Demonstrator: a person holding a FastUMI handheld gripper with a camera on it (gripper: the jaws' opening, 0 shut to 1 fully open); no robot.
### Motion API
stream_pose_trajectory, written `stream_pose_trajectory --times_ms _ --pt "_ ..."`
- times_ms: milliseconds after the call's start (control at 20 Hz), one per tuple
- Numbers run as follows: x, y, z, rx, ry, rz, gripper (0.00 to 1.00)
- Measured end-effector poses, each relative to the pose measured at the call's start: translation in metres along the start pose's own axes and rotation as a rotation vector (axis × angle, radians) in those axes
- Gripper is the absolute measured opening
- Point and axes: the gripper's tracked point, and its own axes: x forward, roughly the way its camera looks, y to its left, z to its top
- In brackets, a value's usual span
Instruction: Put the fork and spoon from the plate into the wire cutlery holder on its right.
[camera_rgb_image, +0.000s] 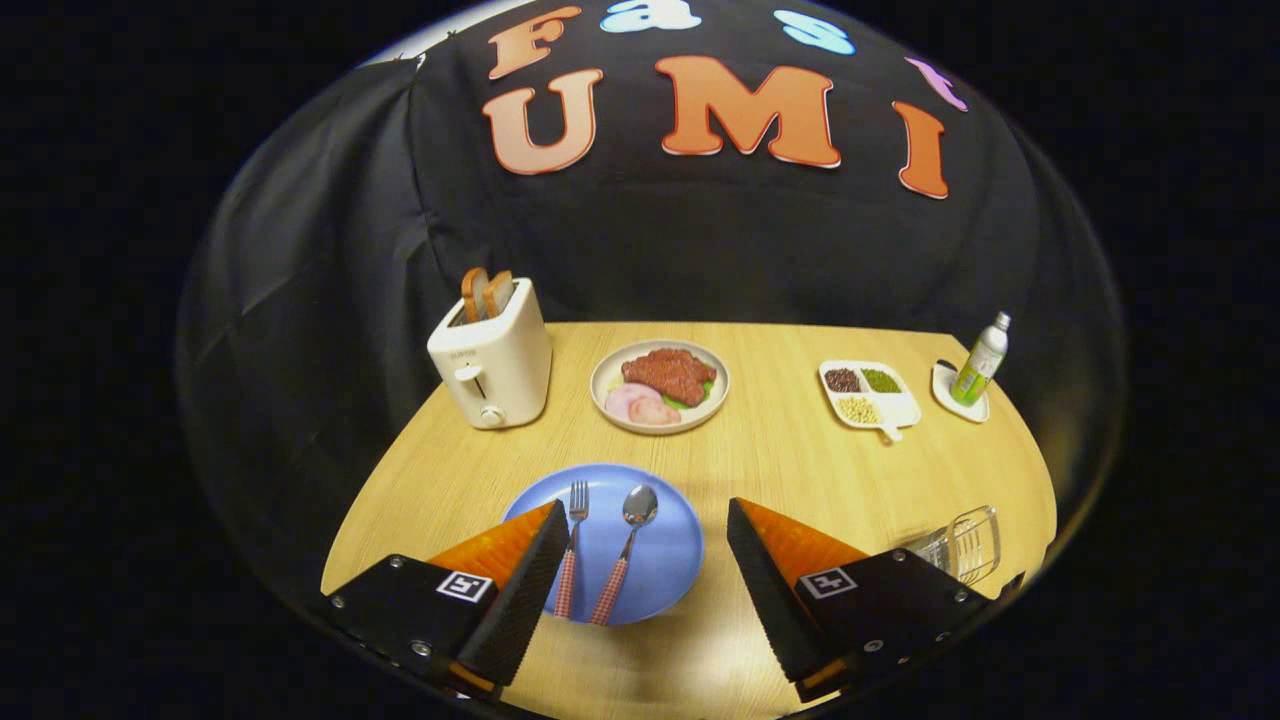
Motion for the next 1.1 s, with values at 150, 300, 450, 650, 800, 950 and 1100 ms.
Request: stream_pose_trajectory --times_ms 150,300,450,650,800,950,1100 --pt "0.016 0.008 -0.022 -0.012 0.073 0.007 0.93" --pt "0.033 0.007 -0.044 -0.025 0.139 -0.016 0.85" --pt "0.047 0.009 -0.06 -0.026 0.187 -0.026 0.77" --pt "0.062 0.01 -0.079 -0.053 0.239 -0.041 0.62" --pt "0.07 0.014 -0.091 -0.057 0.273 -0.038 0.5" --pt "0.076 0.012 -0.099 -0.06 0.305 -0.052 0.37" --pt "0.081 0.009 -0.105 -0.051 0.327 -0.065 0.21"
